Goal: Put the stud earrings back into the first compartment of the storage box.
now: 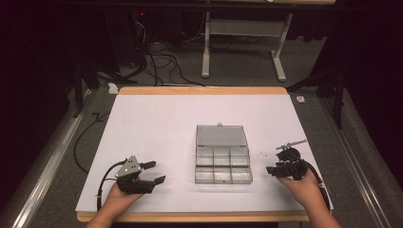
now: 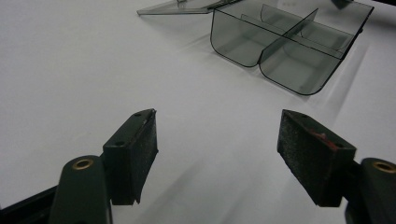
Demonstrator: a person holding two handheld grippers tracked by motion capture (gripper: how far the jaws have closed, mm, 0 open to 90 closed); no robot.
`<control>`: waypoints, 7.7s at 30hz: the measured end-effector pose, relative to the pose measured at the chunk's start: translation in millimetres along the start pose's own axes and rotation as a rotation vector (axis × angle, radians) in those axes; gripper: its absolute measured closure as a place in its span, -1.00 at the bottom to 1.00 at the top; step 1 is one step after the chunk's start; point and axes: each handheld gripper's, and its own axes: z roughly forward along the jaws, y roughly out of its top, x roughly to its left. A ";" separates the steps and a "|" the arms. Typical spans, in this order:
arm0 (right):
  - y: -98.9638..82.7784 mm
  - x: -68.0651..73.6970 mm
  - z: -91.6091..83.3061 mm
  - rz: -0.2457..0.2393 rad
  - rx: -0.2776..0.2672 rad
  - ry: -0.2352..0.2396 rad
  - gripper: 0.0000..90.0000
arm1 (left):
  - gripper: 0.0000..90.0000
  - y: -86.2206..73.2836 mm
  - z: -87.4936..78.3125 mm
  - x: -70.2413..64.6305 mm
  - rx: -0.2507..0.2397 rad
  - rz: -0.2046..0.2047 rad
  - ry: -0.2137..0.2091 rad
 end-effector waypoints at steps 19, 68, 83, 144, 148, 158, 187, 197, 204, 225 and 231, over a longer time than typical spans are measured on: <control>36.3 1.4 4.9 -0.078 0.155 -0.014 0.25 | -0.35 -0.1 0.5 -1.8 0.014 0.020 -0.008; 91.8 -10.8 45.4 -0.113 0.326 -0.026 0.92 | -0.35 -0.2 0.4 -2.9 0.020 0.034 -0.015; 91.0 -2.0 19.7 -0.138 0.318 -0.016 0.92 | -0.35 0.1 1.2 -3.3 0.027 0.037 -0.014; 97.3 23.2 6.4 -0.220 0.321 0.014 0.97 | -0.35 0.5 2.5 -4.0 0.040 0.048 -0.020; 100.0 32.7 -1.0 -0.225 0.322 0.022 0.97 | -0.35 0.5 2.7 -4.0 0.041 0.048 -0.020; 111.1 64.4 -7.4 -0.305 0.330 0.049 0.97 | -0.35 0.6 2.9 -4.1 0.043 0.048 -0.024; 135.0 156.8 30.4 -0.500 0.336 0.131 0.97 | -0.35 0.6 2.7 -4.0 0.042 0.050 -0.029; 139.1 174.5 42.6 -0.511 0.333 0.164 0.97 | -0.35 0.6 2.7 -3.7 0.045 0.053 -0.031; 140.7 183.6 56.3 -0.533 0.338 0.185 0.97 | -0.35 0.5 2.7 -4.1 0.042 0.051 -0.031; 141.4 167.3 35.7 -0.489 0.297 0.170 0.84 | -0.35 0.5 2.5 -3.8 0.041 0.050 -0.032; 135.6 143.1 17.0 -0.434 0.287 0.137 0.84 | -0.35 0.5 2.6 -3.9 0.041 0.051 -0.032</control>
